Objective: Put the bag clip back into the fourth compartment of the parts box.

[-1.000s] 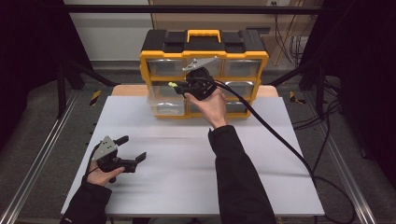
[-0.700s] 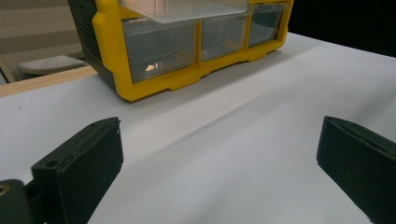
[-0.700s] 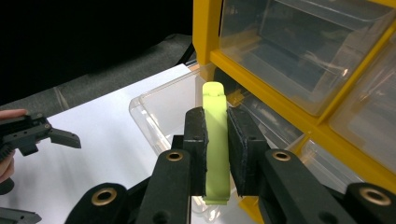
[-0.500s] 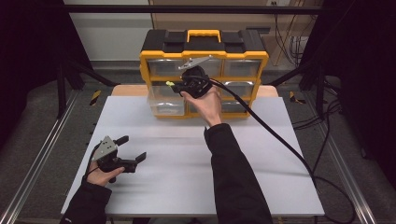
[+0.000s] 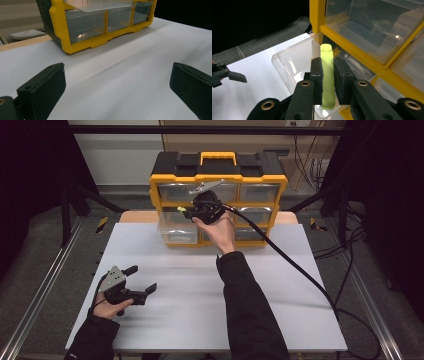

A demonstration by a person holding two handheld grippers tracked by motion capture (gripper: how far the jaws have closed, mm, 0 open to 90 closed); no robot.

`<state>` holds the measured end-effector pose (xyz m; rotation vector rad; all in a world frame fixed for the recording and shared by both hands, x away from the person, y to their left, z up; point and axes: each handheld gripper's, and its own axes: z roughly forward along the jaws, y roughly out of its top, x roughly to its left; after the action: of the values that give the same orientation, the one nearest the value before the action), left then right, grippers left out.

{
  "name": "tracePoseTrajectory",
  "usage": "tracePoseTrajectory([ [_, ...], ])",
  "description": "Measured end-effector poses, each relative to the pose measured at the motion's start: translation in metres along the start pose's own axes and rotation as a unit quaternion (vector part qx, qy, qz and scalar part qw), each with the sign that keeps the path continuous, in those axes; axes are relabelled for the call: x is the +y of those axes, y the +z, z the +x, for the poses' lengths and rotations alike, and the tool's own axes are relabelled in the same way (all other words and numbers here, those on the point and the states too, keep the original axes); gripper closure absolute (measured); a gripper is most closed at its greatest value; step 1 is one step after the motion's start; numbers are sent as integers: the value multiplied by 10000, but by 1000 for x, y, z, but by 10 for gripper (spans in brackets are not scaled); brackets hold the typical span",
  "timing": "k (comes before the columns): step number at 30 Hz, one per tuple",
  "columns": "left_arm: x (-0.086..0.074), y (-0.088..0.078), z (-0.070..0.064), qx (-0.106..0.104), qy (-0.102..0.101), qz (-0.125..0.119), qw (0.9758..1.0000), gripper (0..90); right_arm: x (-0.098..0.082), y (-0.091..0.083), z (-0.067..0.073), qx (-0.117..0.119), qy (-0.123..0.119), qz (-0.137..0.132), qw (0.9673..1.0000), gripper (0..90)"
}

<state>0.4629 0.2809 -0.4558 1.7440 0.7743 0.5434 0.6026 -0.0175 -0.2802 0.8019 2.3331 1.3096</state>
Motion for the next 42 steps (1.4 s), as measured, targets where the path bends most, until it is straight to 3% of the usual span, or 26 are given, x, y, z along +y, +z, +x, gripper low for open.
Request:
tracePoseTrajectory([
  [19, 0, 0, 0, -8, 9, -8, 10000, 4, -7, 19, 0, 14, 42, 141, 9999, 783],
  [42, 0, 0, -1, -11, 27, -7, 10000, 4, -17, 35, 0, 41, 22, 523, 9986, 783],
])
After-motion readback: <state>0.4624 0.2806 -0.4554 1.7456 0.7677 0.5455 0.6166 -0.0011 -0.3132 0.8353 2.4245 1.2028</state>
